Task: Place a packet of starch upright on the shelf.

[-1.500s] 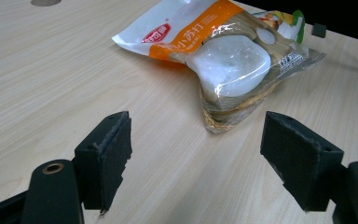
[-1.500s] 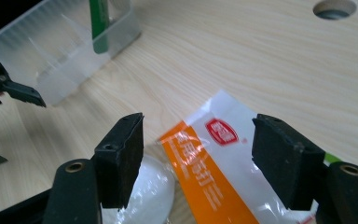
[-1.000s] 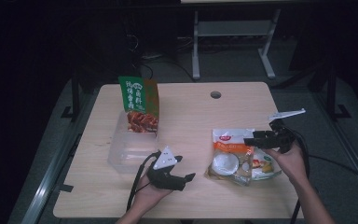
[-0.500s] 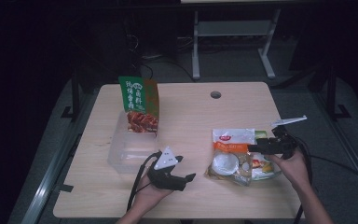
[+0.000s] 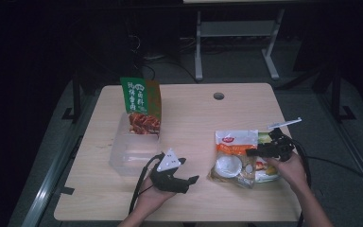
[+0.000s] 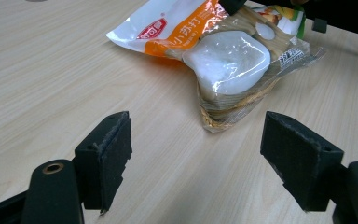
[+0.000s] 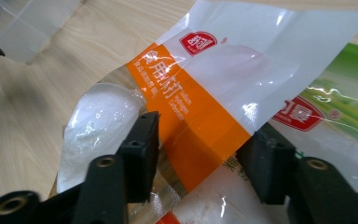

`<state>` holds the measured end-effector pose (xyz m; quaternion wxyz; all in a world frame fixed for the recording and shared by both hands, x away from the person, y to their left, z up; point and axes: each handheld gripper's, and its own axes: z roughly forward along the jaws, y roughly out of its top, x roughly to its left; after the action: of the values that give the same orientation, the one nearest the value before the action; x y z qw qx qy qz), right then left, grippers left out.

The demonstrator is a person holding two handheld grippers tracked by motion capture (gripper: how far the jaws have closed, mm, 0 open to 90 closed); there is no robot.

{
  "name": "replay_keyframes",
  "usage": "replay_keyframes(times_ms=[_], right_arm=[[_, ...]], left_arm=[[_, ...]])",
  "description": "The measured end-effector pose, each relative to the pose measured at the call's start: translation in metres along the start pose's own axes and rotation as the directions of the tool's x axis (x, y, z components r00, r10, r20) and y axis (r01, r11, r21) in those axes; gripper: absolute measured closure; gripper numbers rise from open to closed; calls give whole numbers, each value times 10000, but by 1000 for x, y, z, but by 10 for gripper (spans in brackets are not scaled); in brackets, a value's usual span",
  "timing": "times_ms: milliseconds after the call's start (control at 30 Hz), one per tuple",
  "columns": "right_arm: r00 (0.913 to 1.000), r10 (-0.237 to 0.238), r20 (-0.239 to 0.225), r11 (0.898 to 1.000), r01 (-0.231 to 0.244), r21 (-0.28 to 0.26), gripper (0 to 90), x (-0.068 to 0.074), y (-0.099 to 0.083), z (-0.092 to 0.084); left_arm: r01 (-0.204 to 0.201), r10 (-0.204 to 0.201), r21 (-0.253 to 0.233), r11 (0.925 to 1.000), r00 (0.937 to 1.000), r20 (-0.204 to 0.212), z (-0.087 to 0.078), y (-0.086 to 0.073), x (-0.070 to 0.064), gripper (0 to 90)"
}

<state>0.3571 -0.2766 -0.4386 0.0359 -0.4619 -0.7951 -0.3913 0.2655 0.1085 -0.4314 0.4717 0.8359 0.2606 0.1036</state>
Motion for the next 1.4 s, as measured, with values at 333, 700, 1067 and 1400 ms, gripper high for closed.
replay_keyframes(times_ms=[333,700,1067,1400], right_arm=[[9972,0,-743,9997,-17,-225,822,1,1,-1],[9928,-593,-1038,9969,536,-573,897,14,5,-8],[9752,-1790,-1298,9767,1603,-1425,898,43,13,-21],[9503,-2724,-1509,9488,2391,-2066,900,69,13,-29]], left_arm=[[-74,74,-9,10000,10000,37,1,1,1,245],[210,-209,-20,9998,9991,357,8,4,-1,250],[436,-434,-13,9990,9968,667,17,11,-1,251],[505,-503,-2,9987,9946,909,30,18,-1,251]])
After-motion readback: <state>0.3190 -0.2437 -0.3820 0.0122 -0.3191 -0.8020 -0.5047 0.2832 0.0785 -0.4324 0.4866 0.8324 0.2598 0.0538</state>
